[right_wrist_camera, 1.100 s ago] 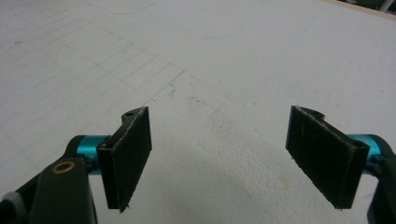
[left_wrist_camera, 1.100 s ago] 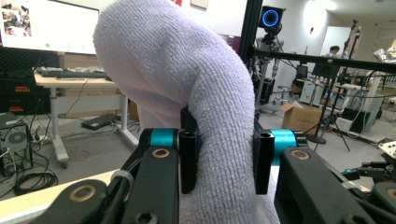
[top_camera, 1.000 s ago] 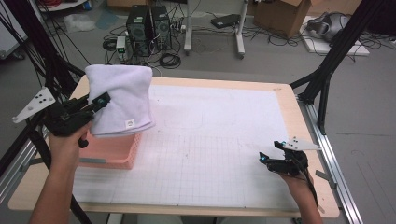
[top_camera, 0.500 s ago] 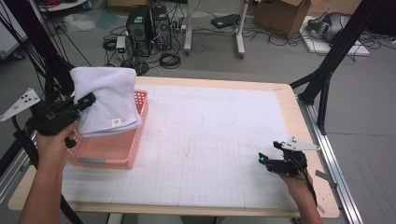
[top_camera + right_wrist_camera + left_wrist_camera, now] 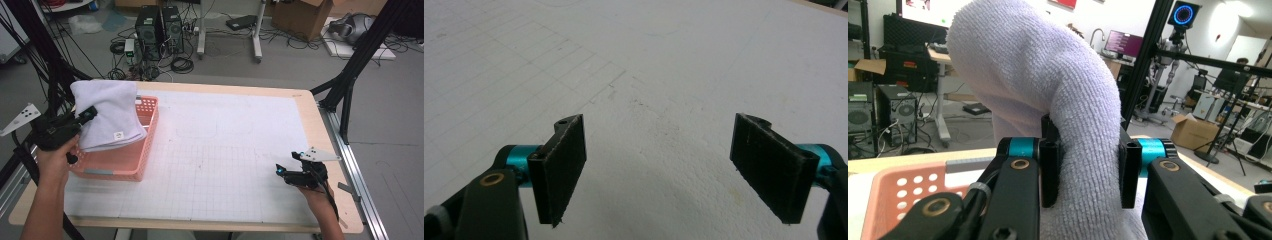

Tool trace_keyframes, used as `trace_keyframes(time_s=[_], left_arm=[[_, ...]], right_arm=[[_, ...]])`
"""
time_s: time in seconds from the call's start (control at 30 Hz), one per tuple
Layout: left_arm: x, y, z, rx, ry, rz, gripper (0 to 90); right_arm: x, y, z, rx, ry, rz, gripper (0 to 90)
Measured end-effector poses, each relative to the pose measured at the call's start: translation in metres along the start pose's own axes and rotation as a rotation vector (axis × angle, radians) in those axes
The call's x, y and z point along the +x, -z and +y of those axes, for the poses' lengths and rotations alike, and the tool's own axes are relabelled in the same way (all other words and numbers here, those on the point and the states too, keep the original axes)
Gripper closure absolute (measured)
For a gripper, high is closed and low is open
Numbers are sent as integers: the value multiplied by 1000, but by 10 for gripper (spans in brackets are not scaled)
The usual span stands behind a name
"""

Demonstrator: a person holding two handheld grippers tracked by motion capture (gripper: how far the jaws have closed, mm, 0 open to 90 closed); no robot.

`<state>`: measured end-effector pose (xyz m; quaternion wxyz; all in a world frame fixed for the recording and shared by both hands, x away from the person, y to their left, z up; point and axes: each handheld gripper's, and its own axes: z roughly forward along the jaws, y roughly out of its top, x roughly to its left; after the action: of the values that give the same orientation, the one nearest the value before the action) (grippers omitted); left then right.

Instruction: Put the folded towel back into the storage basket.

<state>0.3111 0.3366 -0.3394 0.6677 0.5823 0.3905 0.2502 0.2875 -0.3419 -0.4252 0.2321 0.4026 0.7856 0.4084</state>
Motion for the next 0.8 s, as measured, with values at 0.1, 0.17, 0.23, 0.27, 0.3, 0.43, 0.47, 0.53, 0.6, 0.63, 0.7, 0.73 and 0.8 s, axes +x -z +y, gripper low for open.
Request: trace_keyframes(time_s=[0.1,0.17,0.23,0.27,0.3,0.43,0.47,0.53,0.6,0.63,0.7,0.73,0.8], left_arm=[[2,0,-4,9,7,0,715],[2,-1,-6,12,9,2,715],[4,-3,-11,32,8,4,715],[5,-4,-13,40,9,6,715],[5,-4,-13,40,9,6,715],[6,-8,-19,63,-1,1,715],[6,-9,-20,68,-2,-1,715],[4,-13,-23,85,-13,-6,715],[4,-15,-24,94,-19,-8,715],[3,-18,-25,107,-22,-11,715],[3,-20,-25,114,-25,-8,715],[3,-21,-26,119,-31,-8,715],[4,-22,-27,135,-43,-4,715]], right_arm=[[0,0,0,1,3,2,218],[1,0,0,1,0,3,218],[1,0,0,0,2,2,218],[1,0,0,2,2,3,218],[0,0,0,2,4,2,218],[0,0,0,3,4,2,218],[0,0,0,2,3,1,218],[0,0,0,2,5,1,218],[0,0,0,3,5,1,218],[0,0,0,2,5,2,218],[0,0,0,4,4,1,218],[0,0,0,3,1,2,218],[0,1,0,3,0,2,218]])
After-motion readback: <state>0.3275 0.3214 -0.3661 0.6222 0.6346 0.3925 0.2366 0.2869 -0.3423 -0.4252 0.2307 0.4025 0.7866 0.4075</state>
